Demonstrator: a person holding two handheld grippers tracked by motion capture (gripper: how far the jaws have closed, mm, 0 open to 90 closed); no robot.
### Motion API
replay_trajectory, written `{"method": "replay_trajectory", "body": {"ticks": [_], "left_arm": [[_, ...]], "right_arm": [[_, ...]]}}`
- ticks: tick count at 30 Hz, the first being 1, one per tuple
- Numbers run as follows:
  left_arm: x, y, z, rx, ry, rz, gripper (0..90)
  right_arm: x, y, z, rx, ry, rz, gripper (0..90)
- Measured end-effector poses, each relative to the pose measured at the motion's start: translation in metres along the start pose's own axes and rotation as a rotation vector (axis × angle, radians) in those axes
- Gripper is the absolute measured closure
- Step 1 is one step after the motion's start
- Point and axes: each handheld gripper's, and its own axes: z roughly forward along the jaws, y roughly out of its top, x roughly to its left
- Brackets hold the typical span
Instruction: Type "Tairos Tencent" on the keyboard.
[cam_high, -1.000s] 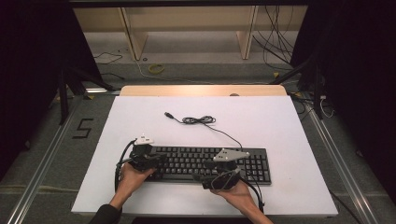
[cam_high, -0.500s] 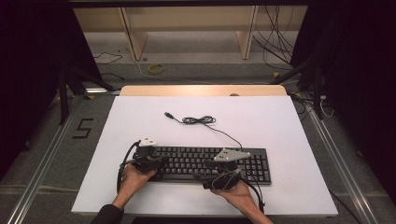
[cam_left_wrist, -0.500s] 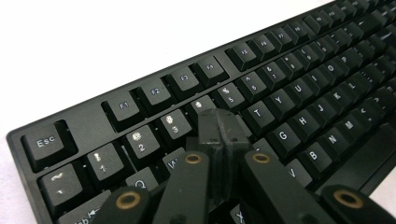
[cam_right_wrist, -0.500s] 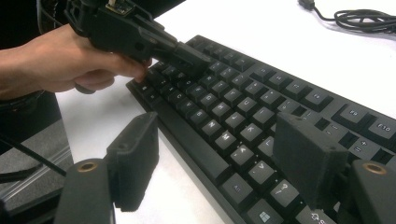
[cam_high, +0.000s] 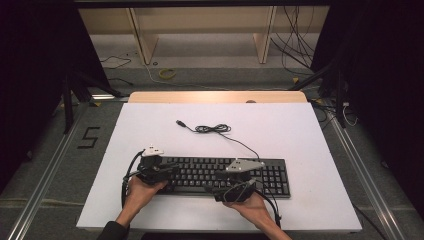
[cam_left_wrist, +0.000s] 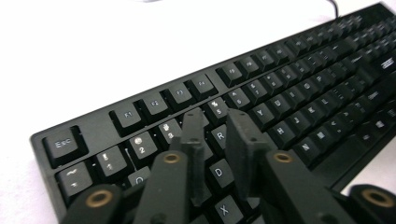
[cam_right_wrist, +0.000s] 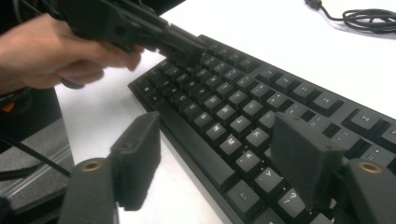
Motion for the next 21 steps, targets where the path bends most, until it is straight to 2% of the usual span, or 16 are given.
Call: {"method": "replay_trajectory", "body": {"ticks": [4,6,10,15,21], "left_arm": [[0.002,-0.004,-0.008,-0.011,-0.009,-0.007,65.3],[0.003,-0.007,-0.013,-0.02,-0.016,-0.028,59.3],[0.004,-0.011,-0.018,-0.039,-0.022,-0.043,50.1],[0.004,-0.016,-0.025,-0.061,-0.035,-0.047,43.7],[0.002,-0.022,-0.029,-0.08,-0.046,-0.03,38.6]], "right_arm": [[0.0,0.002,0.006,0.023,-0.011,-0.012,50.3],[0.0,0.003,0.01,0.033,-0.013,-0.013,55.2],[0.001,0.007,0.017,0.043,-0.014,-0.023,63.9],[0.001,0.01,0.027,0.061,-0.025,-0.027,73.1],[0.0,0.012,0.036,0.083,-0.041,-0.027,83.9]]}}
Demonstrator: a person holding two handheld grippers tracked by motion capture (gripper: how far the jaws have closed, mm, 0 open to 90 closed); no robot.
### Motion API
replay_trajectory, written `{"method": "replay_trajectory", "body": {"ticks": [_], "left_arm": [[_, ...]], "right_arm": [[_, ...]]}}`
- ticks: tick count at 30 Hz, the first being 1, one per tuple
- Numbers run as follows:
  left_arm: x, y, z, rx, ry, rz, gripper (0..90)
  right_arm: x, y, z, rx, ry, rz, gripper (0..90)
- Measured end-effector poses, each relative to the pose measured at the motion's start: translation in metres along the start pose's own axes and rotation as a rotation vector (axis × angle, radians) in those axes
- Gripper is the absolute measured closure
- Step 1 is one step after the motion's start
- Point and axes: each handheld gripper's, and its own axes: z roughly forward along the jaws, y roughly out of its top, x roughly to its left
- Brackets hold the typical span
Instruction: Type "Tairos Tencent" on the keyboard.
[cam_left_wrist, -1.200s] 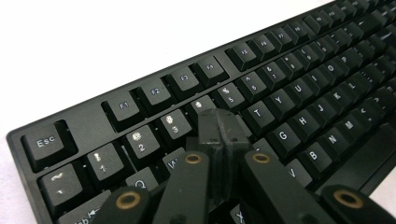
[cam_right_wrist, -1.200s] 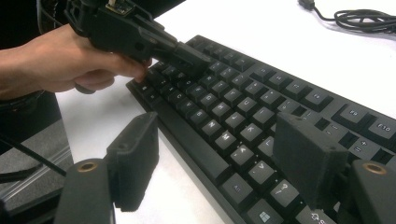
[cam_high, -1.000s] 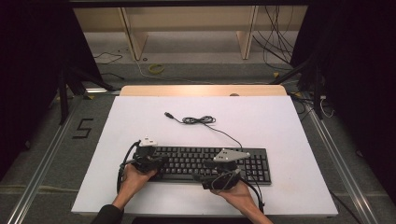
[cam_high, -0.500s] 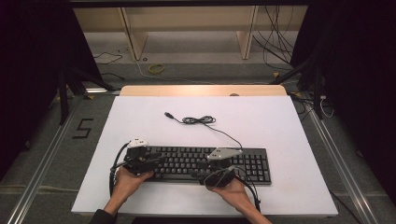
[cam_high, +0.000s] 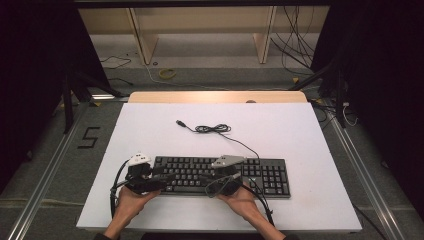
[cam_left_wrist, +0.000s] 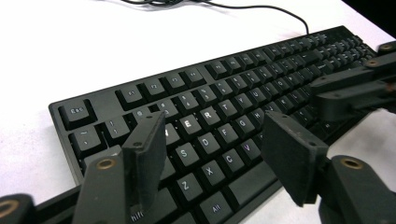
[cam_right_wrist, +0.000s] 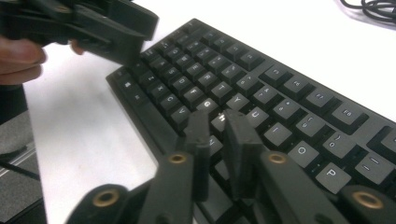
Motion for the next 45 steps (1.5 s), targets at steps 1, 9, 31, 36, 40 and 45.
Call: {"method": "replay_trajectory", "body": {"ticks": [1,9,31,36,40,45], "left_arm": [[-0.001,-0.001,-0.001,-0.002,-0.003,-0.001,37.8],[-0.006,-0.008,-0.005,-0.026,-0.019,0.014,33.6],[-0.011,-0.013,-0.006,-0.042,-0.023,0.036,28.8],[-0.011,-0.013,-0.007,-0.044,-0.02,0.037,28.6],[-0.011,-0.013,-0.007,-0.049,-0.017,0.04,28.5],[-0.01,-0.013,-0.007,-0.048,-0.015,0.038,28.5]], "right_arm": [[0.0,0.0,0.002,0.003,-0.004,-0.001,85.3],[0.001,0.001,0.013,0.03,-0.007,-0.007,90.0],[0.003,-0.002,0.027,0.073,-0.021,-0.03,90.0],[0.004,-0.004,0.028,0.078,-0.035,-0.041,90.0],[0.004,-0.004,0.029,0.076,-0.038,-0.04,90.0],[0.004,-0.004,0.029,0.076,-0.039,-0.035,90.0]]}}
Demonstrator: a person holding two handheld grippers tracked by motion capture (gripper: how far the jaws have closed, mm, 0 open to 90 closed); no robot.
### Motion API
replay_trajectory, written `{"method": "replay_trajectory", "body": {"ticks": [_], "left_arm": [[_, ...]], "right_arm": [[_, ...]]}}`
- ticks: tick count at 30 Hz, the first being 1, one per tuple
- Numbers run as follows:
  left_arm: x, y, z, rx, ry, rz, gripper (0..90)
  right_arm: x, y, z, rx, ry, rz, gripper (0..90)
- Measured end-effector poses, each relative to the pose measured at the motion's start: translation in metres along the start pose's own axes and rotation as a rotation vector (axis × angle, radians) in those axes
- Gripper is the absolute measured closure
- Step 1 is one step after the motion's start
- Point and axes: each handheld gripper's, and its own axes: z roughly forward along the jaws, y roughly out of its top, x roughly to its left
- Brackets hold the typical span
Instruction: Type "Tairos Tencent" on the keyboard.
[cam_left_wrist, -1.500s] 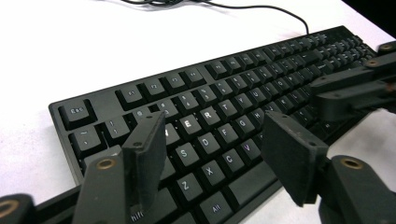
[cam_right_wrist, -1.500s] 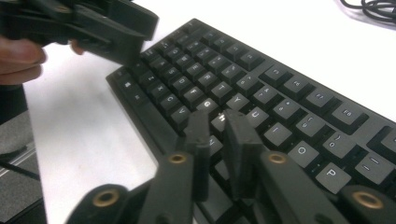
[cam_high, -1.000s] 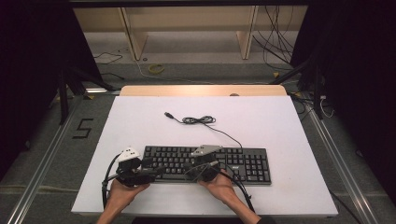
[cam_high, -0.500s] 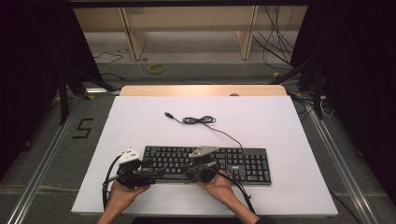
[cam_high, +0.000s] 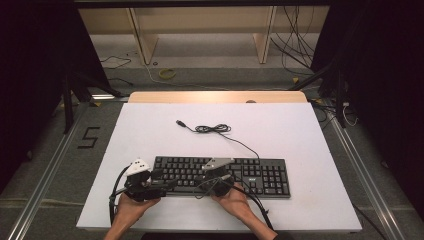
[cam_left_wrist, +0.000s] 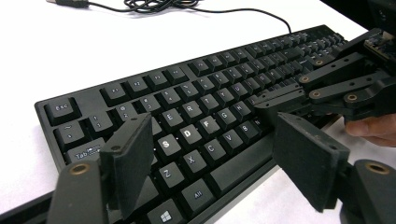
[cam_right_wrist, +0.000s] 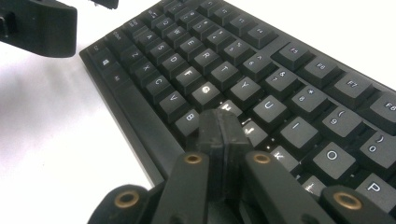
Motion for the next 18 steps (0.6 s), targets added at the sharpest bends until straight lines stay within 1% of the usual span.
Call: {"method": "replay_trajectory", "body": {"ticks": [4,6,8,12,18], "left_arm": [[0.001,0.0,0.0,0.001,0.002,-0.001,28.3],[0.001,0.0,0.0,0.001,0.003,0.0,28.1],[0.001,0.0,0.0,0.002,0.005,0.0,28.2],[0.002,0.001,-0.001,-0.005,0.009,0.003,28.2],[0.002,0.001,-0.001,-0.006,0.011,0.002,28.2]], "right_arm": [[0.0,0.0,-0.001,-0.001,0.004,0.007,90.0],[-0.002,0.001,-0.003,-0.01,0.014,0.023,90.0],[-0.003,0.002,-0.006,-0.024,0.018,0.032,87.5],[-0.005,0.003,-0.009,-0.037,0.021,0.037,85.2],[-0.005,0.003,-0.011,-0.044,0.028,0.039,82.9]]}}
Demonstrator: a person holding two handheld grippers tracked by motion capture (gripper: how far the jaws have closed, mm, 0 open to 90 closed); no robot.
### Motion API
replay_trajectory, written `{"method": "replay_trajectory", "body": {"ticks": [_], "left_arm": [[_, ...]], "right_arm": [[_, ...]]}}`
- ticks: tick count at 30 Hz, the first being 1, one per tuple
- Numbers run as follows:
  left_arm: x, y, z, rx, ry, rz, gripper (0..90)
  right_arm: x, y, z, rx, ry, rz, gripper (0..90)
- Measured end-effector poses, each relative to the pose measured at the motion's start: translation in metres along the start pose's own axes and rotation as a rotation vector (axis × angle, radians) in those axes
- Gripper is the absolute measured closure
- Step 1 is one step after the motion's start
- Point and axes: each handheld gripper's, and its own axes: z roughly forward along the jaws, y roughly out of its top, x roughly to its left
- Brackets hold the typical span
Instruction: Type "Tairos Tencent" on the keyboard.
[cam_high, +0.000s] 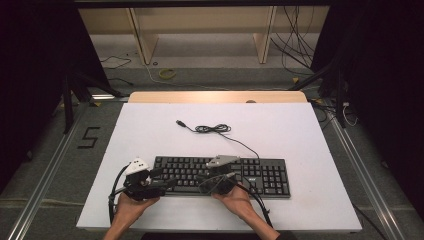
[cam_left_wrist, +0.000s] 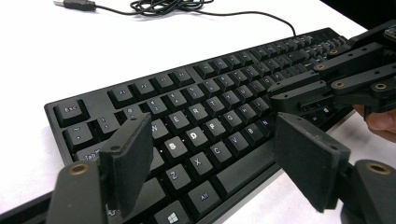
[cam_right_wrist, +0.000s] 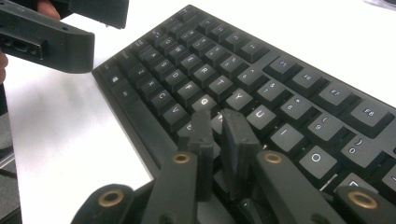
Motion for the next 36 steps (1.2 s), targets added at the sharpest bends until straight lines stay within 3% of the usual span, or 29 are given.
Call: {"method": "replay_trajectory", "body": {"ticks": [16,36], "left_arm": [[0.001,0.002,0.001,-0.001,0.004,-0.006,27.9],[0.002,0.009,0.008,0.005,0.008,0.002,27.8]], "right_arm": [[-0.002,0.001,-0.005,-0.017,0.003,0.009,75.8],[-0.008,-0.002,-0.021,-0.052,0.019,0.029,48.1]]}}
